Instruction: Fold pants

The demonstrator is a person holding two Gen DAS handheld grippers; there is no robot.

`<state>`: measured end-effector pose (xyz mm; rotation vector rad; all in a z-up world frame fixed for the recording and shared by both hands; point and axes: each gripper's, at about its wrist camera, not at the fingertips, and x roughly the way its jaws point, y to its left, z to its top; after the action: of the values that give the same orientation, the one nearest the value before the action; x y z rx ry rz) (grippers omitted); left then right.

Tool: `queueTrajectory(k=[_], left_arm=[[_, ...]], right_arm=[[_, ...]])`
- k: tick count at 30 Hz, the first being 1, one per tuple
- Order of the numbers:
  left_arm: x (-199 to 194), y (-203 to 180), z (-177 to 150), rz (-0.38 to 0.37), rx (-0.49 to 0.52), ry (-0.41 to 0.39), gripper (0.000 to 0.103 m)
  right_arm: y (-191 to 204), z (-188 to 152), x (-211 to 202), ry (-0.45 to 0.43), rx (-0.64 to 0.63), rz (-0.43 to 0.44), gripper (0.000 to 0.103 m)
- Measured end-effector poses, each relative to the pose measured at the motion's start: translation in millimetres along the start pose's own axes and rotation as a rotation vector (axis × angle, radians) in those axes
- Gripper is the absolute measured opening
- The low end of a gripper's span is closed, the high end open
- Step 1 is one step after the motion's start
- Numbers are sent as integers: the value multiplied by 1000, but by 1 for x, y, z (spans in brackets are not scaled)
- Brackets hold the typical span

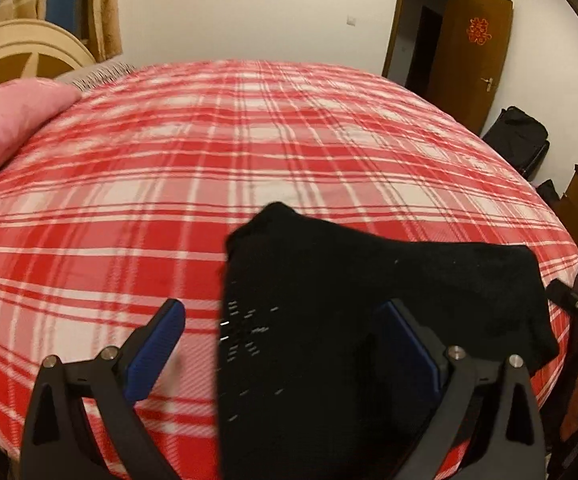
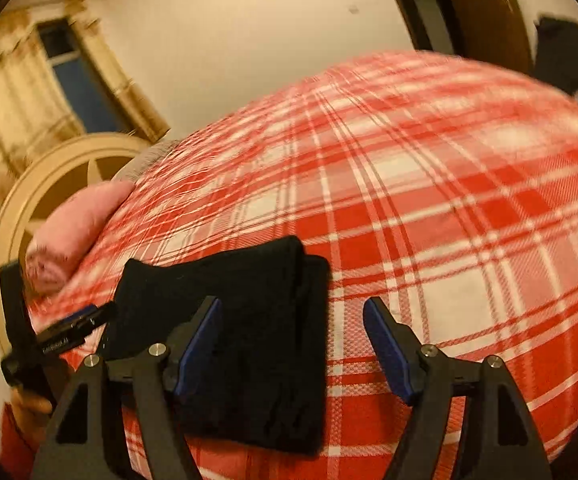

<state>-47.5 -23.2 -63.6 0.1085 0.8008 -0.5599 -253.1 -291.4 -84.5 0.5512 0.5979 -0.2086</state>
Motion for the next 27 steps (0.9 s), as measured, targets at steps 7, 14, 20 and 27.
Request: queueTrajectory(k=[7,14,20,27], left_arm=[[21,-4,-5,13,-23,78,103],[25,-2,-10,-12,-77,92,103],[26,-6,-12,-5,-62,90,103],[22,-11,-15,-17,-43,83,94]], right_arm=[[4,-16,30,69,-13,16,75],[29,-30,35,51,-114,-11,78],[31,-31,39,56,-139,-40,77],[44,-31,40,80,-197,-90,50]])
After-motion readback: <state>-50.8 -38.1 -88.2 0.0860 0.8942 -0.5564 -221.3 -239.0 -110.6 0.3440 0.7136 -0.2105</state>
